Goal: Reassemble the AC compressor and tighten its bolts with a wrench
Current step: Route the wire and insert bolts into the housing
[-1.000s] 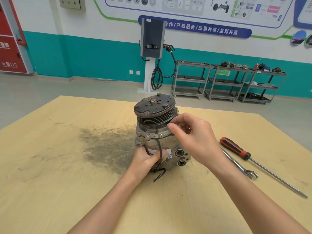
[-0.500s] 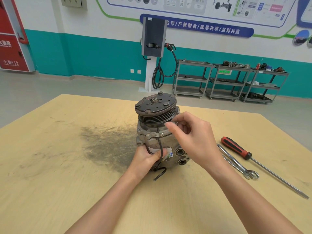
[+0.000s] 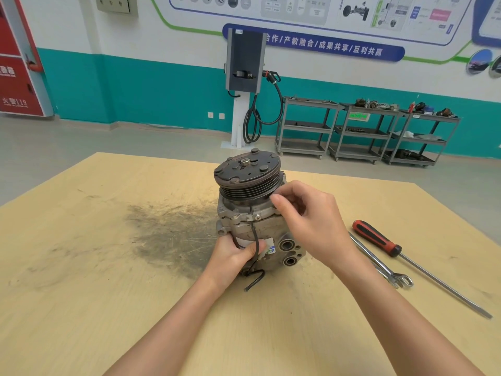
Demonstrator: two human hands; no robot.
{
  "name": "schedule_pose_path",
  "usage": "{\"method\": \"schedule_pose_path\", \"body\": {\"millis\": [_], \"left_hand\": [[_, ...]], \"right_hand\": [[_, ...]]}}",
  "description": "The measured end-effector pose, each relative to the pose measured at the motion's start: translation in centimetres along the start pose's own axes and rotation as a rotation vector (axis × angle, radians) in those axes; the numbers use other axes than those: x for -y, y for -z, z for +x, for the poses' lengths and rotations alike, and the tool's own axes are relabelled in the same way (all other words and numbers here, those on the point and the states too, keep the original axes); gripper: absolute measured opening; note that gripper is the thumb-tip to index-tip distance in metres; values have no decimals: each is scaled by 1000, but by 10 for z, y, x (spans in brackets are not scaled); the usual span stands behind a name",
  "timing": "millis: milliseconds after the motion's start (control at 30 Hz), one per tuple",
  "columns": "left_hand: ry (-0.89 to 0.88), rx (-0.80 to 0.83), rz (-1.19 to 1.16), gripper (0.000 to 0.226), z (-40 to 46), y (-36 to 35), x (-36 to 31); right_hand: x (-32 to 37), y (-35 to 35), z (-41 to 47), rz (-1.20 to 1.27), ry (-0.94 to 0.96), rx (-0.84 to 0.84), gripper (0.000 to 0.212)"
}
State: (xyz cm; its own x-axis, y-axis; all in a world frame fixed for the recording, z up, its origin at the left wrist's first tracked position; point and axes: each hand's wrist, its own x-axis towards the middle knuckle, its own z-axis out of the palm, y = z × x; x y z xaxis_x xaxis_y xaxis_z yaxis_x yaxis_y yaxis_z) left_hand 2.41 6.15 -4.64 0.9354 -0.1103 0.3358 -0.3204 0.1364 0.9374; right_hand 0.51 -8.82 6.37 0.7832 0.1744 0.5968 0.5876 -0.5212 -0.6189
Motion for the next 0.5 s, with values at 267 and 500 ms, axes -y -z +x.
{"method": "schedule_pose_path", "body": {"millis": [267, 500], "left_hand": [[8, -5, 6, 38, 0, 0, 0], [13, -2, 8, 34, -1, 0, -2]], "right_hand": [[3, -8, 2, -36, -72, -55, 23], [3, 3, -1, 24, -55, 50, 3]]}}
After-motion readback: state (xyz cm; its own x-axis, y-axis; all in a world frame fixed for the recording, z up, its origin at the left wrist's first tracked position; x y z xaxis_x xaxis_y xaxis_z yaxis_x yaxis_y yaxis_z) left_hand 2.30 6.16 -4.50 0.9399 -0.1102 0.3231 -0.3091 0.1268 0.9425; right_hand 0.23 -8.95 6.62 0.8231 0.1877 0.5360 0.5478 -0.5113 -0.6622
